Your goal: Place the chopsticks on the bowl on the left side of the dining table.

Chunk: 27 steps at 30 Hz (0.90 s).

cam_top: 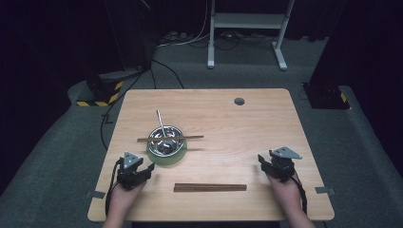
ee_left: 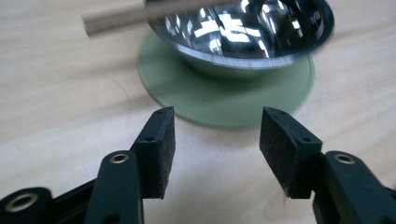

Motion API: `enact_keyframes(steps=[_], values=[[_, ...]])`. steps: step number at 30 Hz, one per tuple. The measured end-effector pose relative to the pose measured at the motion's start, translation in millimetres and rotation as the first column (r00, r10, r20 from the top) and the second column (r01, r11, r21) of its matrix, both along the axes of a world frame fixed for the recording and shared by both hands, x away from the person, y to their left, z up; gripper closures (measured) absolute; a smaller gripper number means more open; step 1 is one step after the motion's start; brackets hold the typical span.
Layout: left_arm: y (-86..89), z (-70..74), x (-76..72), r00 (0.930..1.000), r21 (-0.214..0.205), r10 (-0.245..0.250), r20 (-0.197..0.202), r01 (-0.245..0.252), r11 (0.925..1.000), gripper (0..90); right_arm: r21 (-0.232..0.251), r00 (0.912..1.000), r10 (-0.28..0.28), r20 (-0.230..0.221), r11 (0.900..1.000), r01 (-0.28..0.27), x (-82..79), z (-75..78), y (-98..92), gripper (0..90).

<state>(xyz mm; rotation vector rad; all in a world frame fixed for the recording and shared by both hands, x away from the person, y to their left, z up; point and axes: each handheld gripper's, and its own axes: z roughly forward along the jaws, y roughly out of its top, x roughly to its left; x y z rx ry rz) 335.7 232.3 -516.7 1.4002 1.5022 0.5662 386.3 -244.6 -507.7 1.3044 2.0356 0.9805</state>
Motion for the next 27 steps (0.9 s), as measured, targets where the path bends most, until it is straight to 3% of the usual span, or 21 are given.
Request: enact_keyframes(steps=[2,5,8,9,10,11,12,15,19,27], values=[[1.0,-5.9,-4.0,0.9991,0.043,-0.034,-0.025,0.035,0.9984,41.8,-0.002,0.9997,-0.012,-0.022,0.9999,0.012,-4.1,-3.9,-11.9,44.2],[-0.6,-15.7,-9.5,0.9987,0.047,-0.019,-0.048,0.022,0.9987,38.9,-0.005,0.9975,-0.035,-0.061,0.9994,0.035,-10.5,-10.6,-27.7,40.6],[1.8,-19.0,-14.1,0.9998,0.035,-0.012,-0.019,0.013,0.9993,35.5,-0.027,0.9933,-0.049,-0.105,0.9985,0.047,-18.0,-13.4,-37.9,36.7],[0.5,-20.1,-15.0,0.9999,0.015,0.008,-0.009,-0.007,0.9999,34.5,-0.033,0.9938,-0.050,-0.100,0.9984,0.047,-20.6,-13.9,-40.4,35.5],[1.9,-21.0,-15.9,0.9999,0.044,-0.017,0.001,0.017,0.9989,33.7,-0.034,0.9941,-0.040,-0.101,0.9987,0.037,-22.4,-14.1,-43.4,33.9],[-1.5,-21.6,-16.2,1.0000,0.025,0.005,0.006,-0.006,0.9997,32.7,-0.018,0.9927,-0.039,-0.114,0.9992,0.037,-24.1,-14.4,-45.0,31.1],[0.5,-21.2,-17.3,0.9998,0.060,-0.017,-0.007,0.018,0.9980,32.6,-0.018,0.9921,-0.033,-0.121,0.9993,0.031,-25.3,-14.1,-45.9,29.8],[-0.2,-21.3,-17.5,1.0000,0.055,-0.008,-0.005,0.008,0.9984,32.3,-0.020,0.9924,-0.013,-0.122,0.9998,0.011,-27.8,-14.5,-45.3,27.8],[-2.1,-21.8,-17.5,0.9999,0.031,0.007,0.007,-0.008,0.9995,32.3,-0.021,0.9916,-0.046,-0.121,0.9988,0.044,-28.3,-14.6,-41.6,27.8],[-1.0,-21.7,-18.6,1.0000,0.038,-0.005,0.005,0.005,0.9993,32.2,-0.020,0.9910,-0.055,-0.122,0.9984,0.053,-27.9,-14.4,-40.7,27.1]])
